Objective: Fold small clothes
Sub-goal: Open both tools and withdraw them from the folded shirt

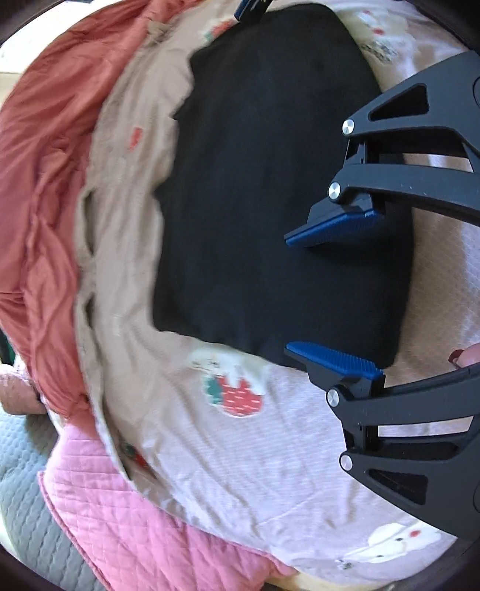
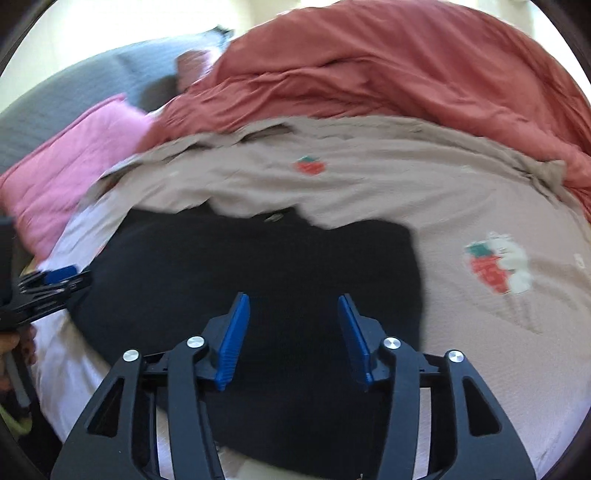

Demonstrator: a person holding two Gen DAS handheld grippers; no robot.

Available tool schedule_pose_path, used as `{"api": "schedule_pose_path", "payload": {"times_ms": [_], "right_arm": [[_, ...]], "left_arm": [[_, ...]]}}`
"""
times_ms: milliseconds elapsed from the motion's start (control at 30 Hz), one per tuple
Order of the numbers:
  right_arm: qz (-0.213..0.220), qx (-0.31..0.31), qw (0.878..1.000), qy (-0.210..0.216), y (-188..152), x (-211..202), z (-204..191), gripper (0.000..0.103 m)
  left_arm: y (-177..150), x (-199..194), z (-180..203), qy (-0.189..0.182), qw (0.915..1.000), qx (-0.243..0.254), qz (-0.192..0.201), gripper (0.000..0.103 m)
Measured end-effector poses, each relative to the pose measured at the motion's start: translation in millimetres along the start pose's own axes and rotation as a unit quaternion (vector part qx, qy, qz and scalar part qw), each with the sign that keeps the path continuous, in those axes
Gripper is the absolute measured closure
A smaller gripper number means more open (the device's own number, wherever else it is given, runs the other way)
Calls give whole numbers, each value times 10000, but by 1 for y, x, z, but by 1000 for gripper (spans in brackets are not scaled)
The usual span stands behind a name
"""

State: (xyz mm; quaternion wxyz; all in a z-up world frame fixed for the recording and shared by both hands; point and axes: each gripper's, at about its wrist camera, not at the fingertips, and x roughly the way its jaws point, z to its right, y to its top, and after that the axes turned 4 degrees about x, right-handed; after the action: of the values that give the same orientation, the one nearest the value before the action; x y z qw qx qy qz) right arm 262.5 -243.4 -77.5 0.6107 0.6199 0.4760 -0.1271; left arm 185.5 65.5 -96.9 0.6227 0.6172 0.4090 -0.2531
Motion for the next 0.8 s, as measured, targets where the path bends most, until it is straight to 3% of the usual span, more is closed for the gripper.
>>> {"api": "schedule_pose_path", "payload": {"times_ms": [133,200,333,600,800], "right_arm": [[-572,-40,9974,-444,-11,23,5,48],[-728,293,9962,-382,-14,30,18,48],[-683,910,9935,23,-16,29,36,48],[-629,748,9952,-32,-15,21,28,46],[-294,509,9983,-58,-10,8,17,34]], "left_arm": [[-11,3,0,66,10000,-10,-18,54],[-13,8,-3,54,9999,-78,-109,49],[-17,9,-10,16,9995,-269,-149,43],[-24,0,-10,77,9992,-329,-221,43],[-20,-18,-12,25,9988,-471,-106,43]]}}
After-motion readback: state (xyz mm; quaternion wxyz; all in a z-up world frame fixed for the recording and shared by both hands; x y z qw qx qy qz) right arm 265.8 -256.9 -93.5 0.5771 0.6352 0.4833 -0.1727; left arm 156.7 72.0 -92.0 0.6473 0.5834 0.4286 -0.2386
